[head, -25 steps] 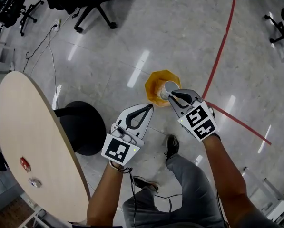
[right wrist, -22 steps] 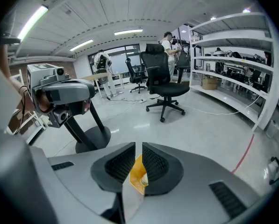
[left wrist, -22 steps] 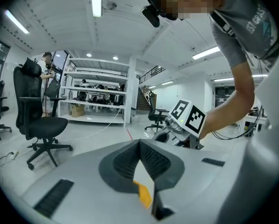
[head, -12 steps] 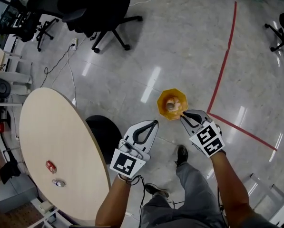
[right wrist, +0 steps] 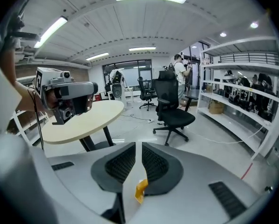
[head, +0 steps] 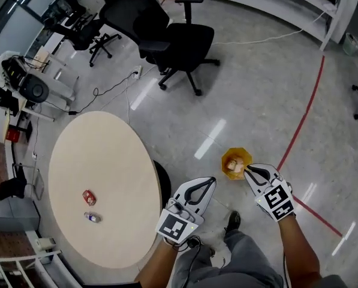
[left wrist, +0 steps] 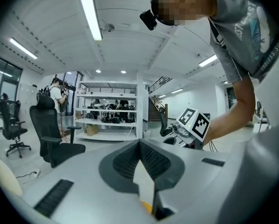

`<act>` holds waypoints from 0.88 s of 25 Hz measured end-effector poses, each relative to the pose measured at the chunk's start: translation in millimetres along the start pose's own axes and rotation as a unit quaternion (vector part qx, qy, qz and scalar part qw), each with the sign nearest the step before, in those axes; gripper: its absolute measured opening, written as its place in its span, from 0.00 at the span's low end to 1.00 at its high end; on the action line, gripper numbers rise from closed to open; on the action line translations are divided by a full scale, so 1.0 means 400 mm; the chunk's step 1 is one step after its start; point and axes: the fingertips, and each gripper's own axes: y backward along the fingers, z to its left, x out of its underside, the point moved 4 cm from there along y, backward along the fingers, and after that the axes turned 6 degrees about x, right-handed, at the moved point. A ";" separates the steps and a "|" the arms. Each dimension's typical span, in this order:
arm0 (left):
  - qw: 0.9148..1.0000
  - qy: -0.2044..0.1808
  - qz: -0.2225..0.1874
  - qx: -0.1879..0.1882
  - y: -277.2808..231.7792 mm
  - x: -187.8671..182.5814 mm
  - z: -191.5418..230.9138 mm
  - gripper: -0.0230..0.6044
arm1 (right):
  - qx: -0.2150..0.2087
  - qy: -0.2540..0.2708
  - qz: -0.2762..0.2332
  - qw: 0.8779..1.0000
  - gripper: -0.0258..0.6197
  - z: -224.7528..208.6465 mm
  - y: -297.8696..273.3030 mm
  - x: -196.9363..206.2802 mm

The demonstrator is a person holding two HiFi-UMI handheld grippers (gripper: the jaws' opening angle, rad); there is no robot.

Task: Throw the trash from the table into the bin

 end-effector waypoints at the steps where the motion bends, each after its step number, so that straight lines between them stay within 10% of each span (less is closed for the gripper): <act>1: 1.000 -0.003 -0.005 -0.008 0.029 -0.029 0.001 0.11 | -0.001 0.007 -0.004 1.000 0.08 0.015 0.011 -0.035; 13: 0.988 -0.024 -0.079 -0.131 0.504 -0.239 0.037 0.11 | -0.031 0.085 -0.069 0.994 0.08 0.334 0.059 -0.401; 22: 0.961 -0.054 -0.115 -0.247 0.960 -0.343 0.042 0.11 | -0.104 0.153 -0.112 0.976 0.08 0.701 0.020 -0.633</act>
